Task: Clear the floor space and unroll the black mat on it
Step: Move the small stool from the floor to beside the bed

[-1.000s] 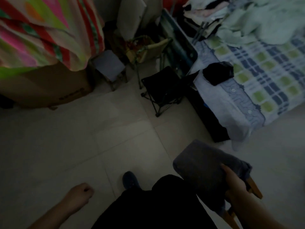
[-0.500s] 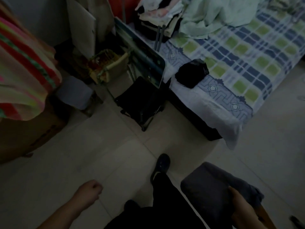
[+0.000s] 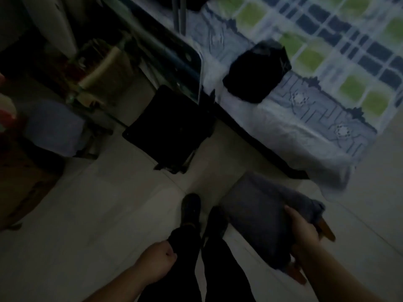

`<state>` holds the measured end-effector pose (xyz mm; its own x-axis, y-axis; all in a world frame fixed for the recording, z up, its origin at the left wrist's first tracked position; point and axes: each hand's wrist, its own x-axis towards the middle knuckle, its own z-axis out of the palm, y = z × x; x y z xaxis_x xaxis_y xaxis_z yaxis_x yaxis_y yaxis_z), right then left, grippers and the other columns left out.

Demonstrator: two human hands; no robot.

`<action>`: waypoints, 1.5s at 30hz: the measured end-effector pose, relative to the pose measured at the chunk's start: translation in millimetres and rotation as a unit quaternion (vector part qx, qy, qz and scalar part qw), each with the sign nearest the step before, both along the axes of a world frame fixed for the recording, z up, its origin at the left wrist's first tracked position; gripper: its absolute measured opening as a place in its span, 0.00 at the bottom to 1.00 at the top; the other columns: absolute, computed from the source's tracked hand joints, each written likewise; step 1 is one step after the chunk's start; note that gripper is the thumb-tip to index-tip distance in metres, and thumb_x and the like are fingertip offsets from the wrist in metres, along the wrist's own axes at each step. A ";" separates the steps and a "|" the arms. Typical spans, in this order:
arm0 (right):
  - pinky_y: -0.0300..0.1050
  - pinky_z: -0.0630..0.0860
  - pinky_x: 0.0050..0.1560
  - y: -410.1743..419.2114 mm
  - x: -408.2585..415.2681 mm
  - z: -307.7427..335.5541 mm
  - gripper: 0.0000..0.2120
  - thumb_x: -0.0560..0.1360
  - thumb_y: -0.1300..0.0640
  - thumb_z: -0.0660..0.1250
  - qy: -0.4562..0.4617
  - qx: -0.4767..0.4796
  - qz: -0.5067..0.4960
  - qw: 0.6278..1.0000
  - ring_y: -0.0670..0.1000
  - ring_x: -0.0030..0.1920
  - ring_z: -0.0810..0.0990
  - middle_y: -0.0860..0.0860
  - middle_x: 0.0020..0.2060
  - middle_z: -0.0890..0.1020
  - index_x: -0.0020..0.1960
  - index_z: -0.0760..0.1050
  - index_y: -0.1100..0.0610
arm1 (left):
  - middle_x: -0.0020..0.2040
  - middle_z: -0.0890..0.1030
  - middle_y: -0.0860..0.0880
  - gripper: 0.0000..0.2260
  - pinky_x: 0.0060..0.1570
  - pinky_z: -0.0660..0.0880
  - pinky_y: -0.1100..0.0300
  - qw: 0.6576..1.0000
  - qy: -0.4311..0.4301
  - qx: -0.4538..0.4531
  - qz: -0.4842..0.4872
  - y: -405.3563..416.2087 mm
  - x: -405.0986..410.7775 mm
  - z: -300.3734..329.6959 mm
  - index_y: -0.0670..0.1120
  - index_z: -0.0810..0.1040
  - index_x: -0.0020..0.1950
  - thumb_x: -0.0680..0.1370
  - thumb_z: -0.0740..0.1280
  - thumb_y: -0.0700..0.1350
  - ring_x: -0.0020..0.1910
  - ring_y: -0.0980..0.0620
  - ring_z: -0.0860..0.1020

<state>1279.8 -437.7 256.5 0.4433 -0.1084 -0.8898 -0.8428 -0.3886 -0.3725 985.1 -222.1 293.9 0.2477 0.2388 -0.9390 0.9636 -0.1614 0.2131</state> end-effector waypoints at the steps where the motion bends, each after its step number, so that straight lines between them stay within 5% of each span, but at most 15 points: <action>1: 0.54 0.80 0.38 13.1 5.6 -15.3 0.20 0.69 0.45 0.73 0.006 0.006 0.009 1.000 0.59 0.44 0.84 0.58 0.49 0.84 0.52 0.78 0.58 | 0.34 0.72 0.56 0.12 0.31 0.63 0.69 1.000 0.002 -0.014 -0.012 -0.2 7.3 -20.4 0.49 0.68 0.35 0.77 0.61 0.49 0.32 0.62 0.69; 7: 0.62 0.76 0.58 73.2 38.7 -141.5 0.41 0.54 0.40 0.75 0.024 0.048 -0.038 0.998 0.61 0.55 0.80 0.54 0.57 0.81 0.63 0.72 0.56 | 0.38 0.75 0.55 0.10 0.44 0.74 0.58 0.995 0.012 -0.009 -0.095 11.0 37.5 -128.2 0.51 0.70 0.37 0.77 0.58 0.51 0.41 0.54 0.77; 11: 0.55 0.81 0.47 101.6 56.8 -199.9 0.27 0.56 0.43 0.78 -0.013 0.094 -0.065 0.993 0.58 0.47 0.85 0.51 0.47 0.87 0.53 0.80 0.51 | 0.40 0.79 0.54 0.09 0.46 0.76 0.56 0.993 0.003 0.017 -0.118 33.7 59.1 -179.0 0.53 0.72 0.38 0.77 0.58 0.52 0.41 0.54 0.78; 14: 0.59 0.78 0.55 111.2 71.3 -233.5 0.26 0.64 0.44 0.75 0.016 0.156 -0.053 0.986 0.59 0.53 0.84 0.54 0.53 0.85 0.59 0.78 0.53 | 0.43 0.80 0.51 0.10 0.47 0.76 0.56 0.987 -0.010 0.030 -0.159 53.0 72.6 -211.0 0.47 0.75 0.44 0.77 0.59 0.51 0.43 0.53 0.79; 18: 0.52 0.79 0.51 117.1 88.5 -267.3 0.20 0.73 0.47 0.67 0.053 0.233 -0.057 0.969 0.56 0.54 0.84 0.56 0.55 0.84 0.61 0.78 0.56 | 0.47 0.80 0.52 0.07 0.47 0.76 0.58 0.980 -0.019 0.047 -0.191 71.3 86.3 -239.8 0.50 0.74 0.45 0.77 0.61 0.52 0.45 0.55 0.78; 25: 0.52 0.75 0.59 99.2 95.2 -303.0 0.22 0.77 0.49 0.63 0.064 0.231 -0.092 0.966 0.57 0.59 0.79 0.58 0.62 0.80 0.67 0.74 0.58 | 0.46 0.81 0.49 0.12 0.49 0.76 0.54 0.987 -0.003 0.038 -0.154 79.9 100.1 -267.8 0.45 0.76 0.47 0.78 0.60 0.52 0.45 0.52 0.78; 29: 0.54 0.74 0.63 83.4 94.6 -308.6 0.20 0.78 0.49 0.63 0.037 0.209 -0.102 0.972 0.58 0.61 0.79 0.57 0.61 0.80 0.67 0.74 0.57 | 0.44 0.81 0.49 0.13 0.48 0.75 0.56 0.988 0.000 0.041 -0.148 80.0 99.8 -269.8 0.44 0.76 0.46 0.78 0.60 0.52 0.44 0.52 0.78; 32: 0.53 0.77 0.57 73.9 93.4 -311.0 0.20 0.76 0.48 0.67 0.000 0.167 -0.102 0.981 0.57 0.57 0.82 0.55 0.57 0.83 0.64 0.76 0.57 | 0.44 0.81 0.48 0.13 0.45 0.74 0.57 0.988 -0.003 0.039 -0.147 78.8 97.6 -268.6 0.42 0.76 0.46 0.78 0.60 0.51 0.44 0.52 0.79; 40: 0.49 0.78 0.51 51.7 91.5 -325.4 0.29 0.58 0.38 0.77 -0.060 0.019 -0.081 0.995 0.54 0.48 0.84 0.52 0.52 0.84 0.53 0.79 0.53 | 0.44 0.81 0.48 0.12 0.46 0.74 0.57 0.987 0.006 0.050 -0.150 81.1 91.9 -267.2 0.44 0.76 0.45 0.78 0.60 0.51 0.44 0.52 0.78; 45: 0.44 0.76 0.45 45.9 93.2 -325.4 0.39 0.57 0.33 0.74 -0.064 -0.073 -0.008 0.995 0.51 0.42 0.80 0.52 0.49 0.80 0.61 0.75 0.55 | 0.44 0.81 0.49 0.10 0.46 0.74 0.58 0.986 0.003 0.064 -0.155 77.1 92.0 -261.5 0.46 0.75 0.42 0.78 0.60 0.50 0.44 0.52 0.78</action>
<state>1373.0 -391.8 -68.9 0.5491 -0.2393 -0.8008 -0.7984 -0.4335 -0.4179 1077.1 -145.0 32.4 0.3227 0.2698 -0.9073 0.8650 -0.4733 0.1669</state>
